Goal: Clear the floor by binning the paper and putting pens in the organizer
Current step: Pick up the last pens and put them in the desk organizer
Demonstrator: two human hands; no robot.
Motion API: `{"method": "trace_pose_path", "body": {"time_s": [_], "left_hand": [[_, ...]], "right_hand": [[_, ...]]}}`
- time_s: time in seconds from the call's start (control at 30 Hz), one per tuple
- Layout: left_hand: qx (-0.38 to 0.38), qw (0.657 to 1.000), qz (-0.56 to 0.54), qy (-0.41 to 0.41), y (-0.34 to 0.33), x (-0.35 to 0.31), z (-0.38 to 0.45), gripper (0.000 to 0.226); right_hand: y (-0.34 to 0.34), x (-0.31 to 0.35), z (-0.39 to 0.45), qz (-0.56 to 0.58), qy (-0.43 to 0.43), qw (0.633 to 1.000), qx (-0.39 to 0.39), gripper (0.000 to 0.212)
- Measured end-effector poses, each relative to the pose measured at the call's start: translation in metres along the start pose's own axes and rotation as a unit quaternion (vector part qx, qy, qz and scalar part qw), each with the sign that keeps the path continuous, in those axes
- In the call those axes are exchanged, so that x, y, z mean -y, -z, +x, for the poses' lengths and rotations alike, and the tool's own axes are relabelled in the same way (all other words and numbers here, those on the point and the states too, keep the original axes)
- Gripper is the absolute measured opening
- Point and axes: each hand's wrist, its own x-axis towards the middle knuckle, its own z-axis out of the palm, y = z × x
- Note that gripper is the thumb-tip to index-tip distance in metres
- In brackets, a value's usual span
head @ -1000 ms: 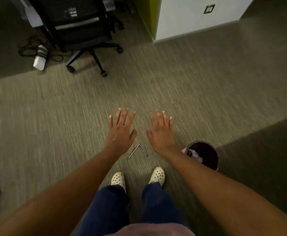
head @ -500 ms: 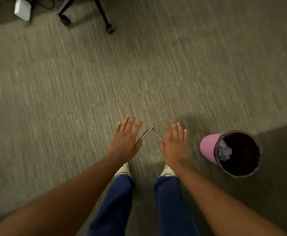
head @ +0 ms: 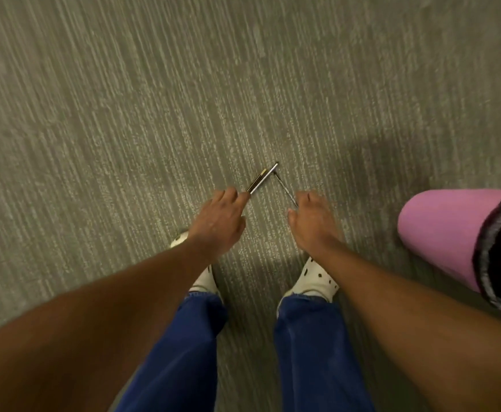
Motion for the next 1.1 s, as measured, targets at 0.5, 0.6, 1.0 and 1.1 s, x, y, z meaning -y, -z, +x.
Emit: {"method": "trace_pose_path", "body": {"time_s": [0.5,0.6,1.0,1.1], "left_hand": [[0.018,0.984,-0.079,0.160,-0.086,0.022,0.093,0.021],[0.024,0.979,-0.089,0.184,-0.087,0.027,0.100,0.024],[0.056,0.967,-0.129,0.215,-0.093,0.051,0.108,0.015],[0.062,0.962,-0.157,0.215,-0.095,0.057,0.107,0.014]], "right_hand": [[-0.070,-0.033,0.107,0.046,-0.057,0.997,0.018,0.031],[-0.073,-0.030,0.096,0.141,-0.083,0.986,-0.024,0.023],[-0.090,0.038,0.140,0.411,-0.236,0.880,-0.017,0.028],[-0.095,0.050,0.154,0.416,-0.276,0.866,-0.024,0.032]]}}
